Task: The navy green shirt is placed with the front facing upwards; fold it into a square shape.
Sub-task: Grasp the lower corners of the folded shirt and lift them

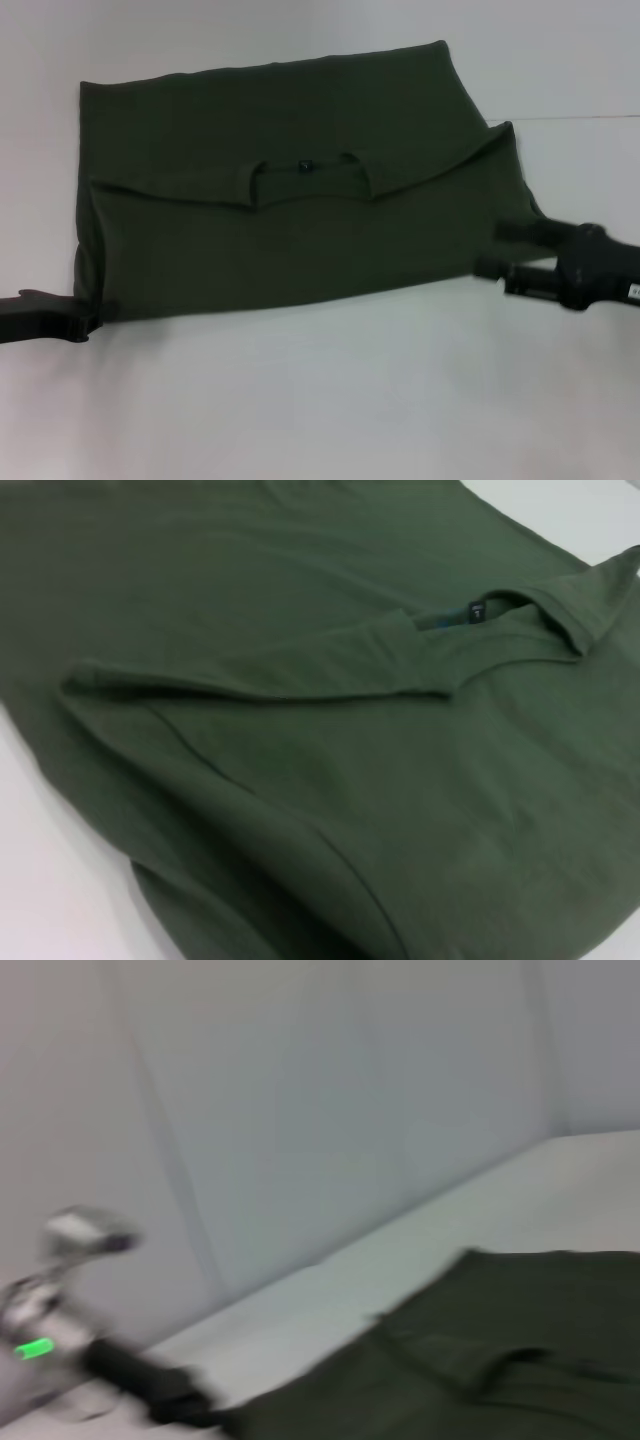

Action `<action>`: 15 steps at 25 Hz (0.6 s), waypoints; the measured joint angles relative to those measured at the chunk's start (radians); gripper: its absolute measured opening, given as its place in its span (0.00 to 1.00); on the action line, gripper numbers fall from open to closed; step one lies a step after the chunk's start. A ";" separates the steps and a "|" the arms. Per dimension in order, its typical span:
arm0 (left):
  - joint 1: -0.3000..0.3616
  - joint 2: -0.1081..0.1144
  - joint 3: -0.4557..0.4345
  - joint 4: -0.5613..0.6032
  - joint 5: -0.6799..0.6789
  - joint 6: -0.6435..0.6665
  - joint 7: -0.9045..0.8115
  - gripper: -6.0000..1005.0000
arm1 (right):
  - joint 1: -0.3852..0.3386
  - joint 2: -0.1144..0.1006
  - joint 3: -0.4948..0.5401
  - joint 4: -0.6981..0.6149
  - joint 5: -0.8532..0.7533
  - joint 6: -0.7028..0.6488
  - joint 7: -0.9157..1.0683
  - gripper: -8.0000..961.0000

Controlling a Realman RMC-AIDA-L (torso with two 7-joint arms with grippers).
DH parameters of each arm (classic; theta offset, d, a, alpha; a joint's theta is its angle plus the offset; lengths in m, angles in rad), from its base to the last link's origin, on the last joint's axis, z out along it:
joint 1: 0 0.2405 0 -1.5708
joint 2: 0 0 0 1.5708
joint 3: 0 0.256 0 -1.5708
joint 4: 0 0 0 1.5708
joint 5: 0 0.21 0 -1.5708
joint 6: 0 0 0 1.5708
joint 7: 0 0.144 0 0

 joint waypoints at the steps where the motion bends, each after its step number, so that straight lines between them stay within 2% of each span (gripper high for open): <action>1: 0.001 0.001 -0.002 0.002 0.000 0.008 0.002 0.02 | -0.001 0.000 0.017 0.000 0.000 0.036 0.017 0.84; 10: 0.005 0.003 -0.032 0.025 -0.015 0.068 0.016 0.02 | -0.018 -0.003 0.072 0.007 -0.006 0.382 0.143 0.84; 15: 0.005 0.003 -0.034 0.031 -0.044 0.078 0.021 0.02 | -0.012 -0.004 0.061 0.030 -0.008 0.499 0.189 0.84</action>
